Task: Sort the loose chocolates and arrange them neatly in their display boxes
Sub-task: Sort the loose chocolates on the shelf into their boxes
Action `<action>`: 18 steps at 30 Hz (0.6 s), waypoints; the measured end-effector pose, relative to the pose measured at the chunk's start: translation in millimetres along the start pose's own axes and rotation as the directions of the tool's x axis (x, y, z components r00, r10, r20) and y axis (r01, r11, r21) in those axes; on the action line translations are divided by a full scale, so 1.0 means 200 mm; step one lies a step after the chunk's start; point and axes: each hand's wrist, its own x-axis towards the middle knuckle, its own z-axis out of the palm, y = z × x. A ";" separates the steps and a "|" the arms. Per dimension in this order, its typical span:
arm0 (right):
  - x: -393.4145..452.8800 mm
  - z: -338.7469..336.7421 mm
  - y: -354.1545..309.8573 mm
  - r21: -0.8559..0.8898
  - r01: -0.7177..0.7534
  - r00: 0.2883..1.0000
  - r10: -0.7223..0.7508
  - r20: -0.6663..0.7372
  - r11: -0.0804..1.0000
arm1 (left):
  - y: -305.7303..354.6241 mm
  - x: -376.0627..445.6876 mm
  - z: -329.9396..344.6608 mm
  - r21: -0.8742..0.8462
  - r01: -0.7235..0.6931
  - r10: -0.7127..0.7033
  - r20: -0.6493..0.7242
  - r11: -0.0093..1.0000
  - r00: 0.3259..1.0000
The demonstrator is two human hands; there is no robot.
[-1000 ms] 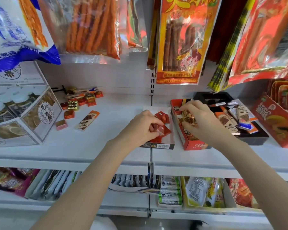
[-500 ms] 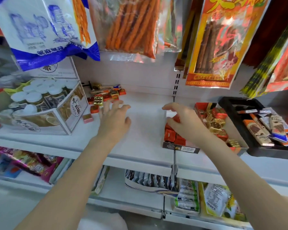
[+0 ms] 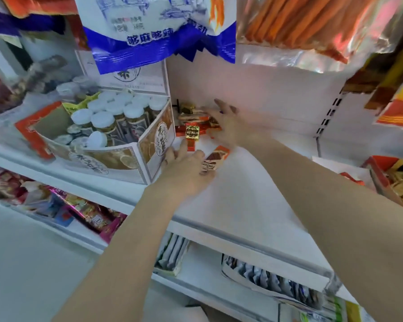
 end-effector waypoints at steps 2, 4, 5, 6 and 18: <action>0.04 0.01 0.01 -0.037 -0.016 0.997 0.019 0.074 0.999 | -0.01 0.00 -0.01 -0.001 -0.024 0.024 0.008 1.000 1.000; 0.04 0.02 0.03 -0.037 -0.010 0.997 0.013 0.070 0.999 | -0.03 0.00 -0.02 -0.010 -0.083 0.083 -0.035 0.996 0.996; 0.03 0.03 0.05 -0.046 0.006 0.999 -0.004 0.039 0.999 | -0.04 0.01 -0.02 -0.019 -0.126 0.125 -0.056 0.992 0.991; 0.00 0.02 0.06 -0.056 0.019 1.000 -0.018 0.011 0.998 | -0.04 0.00 -0.03 -0.038 -0.168 0.166 -0.061 0.985 0.984; -0.44 -0.16 0.18 0.088 0.095 0.991 -0.103 0.086 0.992 | 0.03 -0.07 -0.05 -0.257 -0.341 0.365 0.051 0.904 0.930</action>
